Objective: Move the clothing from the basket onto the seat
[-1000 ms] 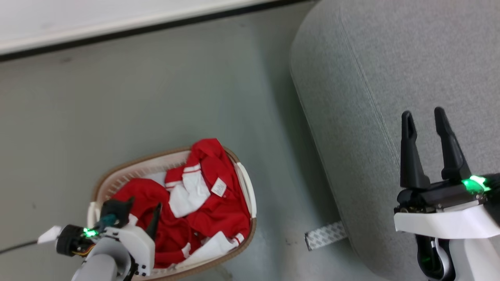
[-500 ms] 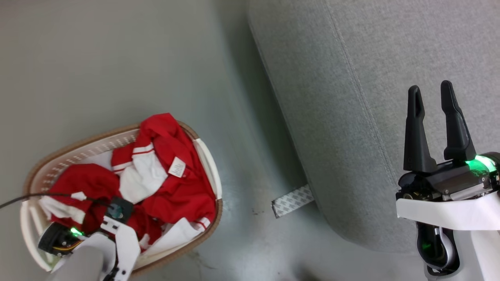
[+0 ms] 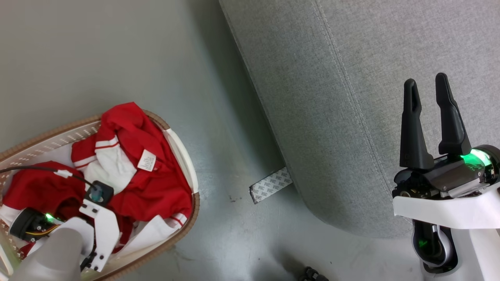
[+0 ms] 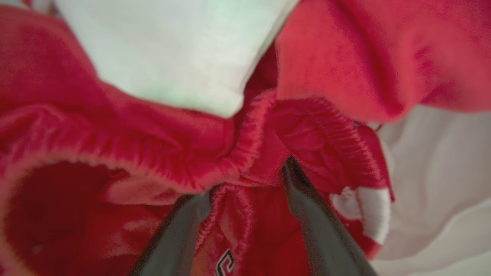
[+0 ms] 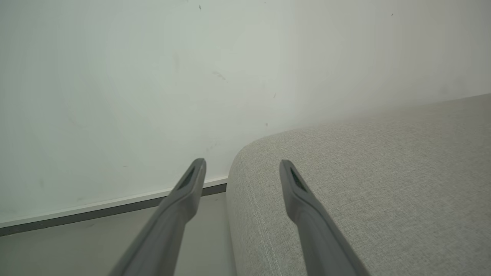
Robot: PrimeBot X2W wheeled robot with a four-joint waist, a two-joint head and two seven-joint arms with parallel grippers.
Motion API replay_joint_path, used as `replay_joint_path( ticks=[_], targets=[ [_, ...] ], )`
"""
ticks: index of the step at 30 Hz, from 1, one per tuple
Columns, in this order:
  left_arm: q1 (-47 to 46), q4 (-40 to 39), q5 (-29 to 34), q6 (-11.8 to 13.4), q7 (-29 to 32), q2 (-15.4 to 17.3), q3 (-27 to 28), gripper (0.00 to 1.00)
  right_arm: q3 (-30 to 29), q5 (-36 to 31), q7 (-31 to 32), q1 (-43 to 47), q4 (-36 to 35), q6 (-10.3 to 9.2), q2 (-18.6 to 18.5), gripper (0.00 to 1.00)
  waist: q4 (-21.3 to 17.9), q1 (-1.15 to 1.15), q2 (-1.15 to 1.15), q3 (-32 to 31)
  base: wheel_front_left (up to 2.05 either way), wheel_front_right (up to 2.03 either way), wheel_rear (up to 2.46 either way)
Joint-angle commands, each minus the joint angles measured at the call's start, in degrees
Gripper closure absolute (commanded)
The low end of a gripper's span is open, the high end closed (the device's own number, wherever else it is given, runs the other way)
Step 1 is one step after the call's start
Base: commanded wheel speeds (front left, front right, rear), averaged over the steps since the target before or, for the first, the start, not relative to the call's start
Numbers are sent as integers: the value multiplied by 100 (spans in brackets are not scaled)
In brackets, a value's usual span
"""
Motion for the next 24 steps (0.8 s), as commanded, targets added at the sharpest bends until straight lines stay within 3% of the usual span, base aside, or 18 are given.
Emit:
replay_joint_path(
  ticks=[1, 12, 24],
  targets=[
    [-51, 21, -47, 10, -34, 44, -9, 100, 2, 33, -19, -53, -12, -12, -2, 0, -10, -1, 0, 7, 0, 0, 0],
    [-10, 52, -419, 10, -275, -42, -281, 100, -30, -118, -19, -104, 85, -12, -2, 0, 140, -1, 0, -240, 0, 0, 0],
    [335, 64, -863, 10, -931, -790, -423, 100, -122, -647, -19, 86, 345, -12, -4, 0, 745, -1, 0, -1501, 0, 0, 0]
  ],
)
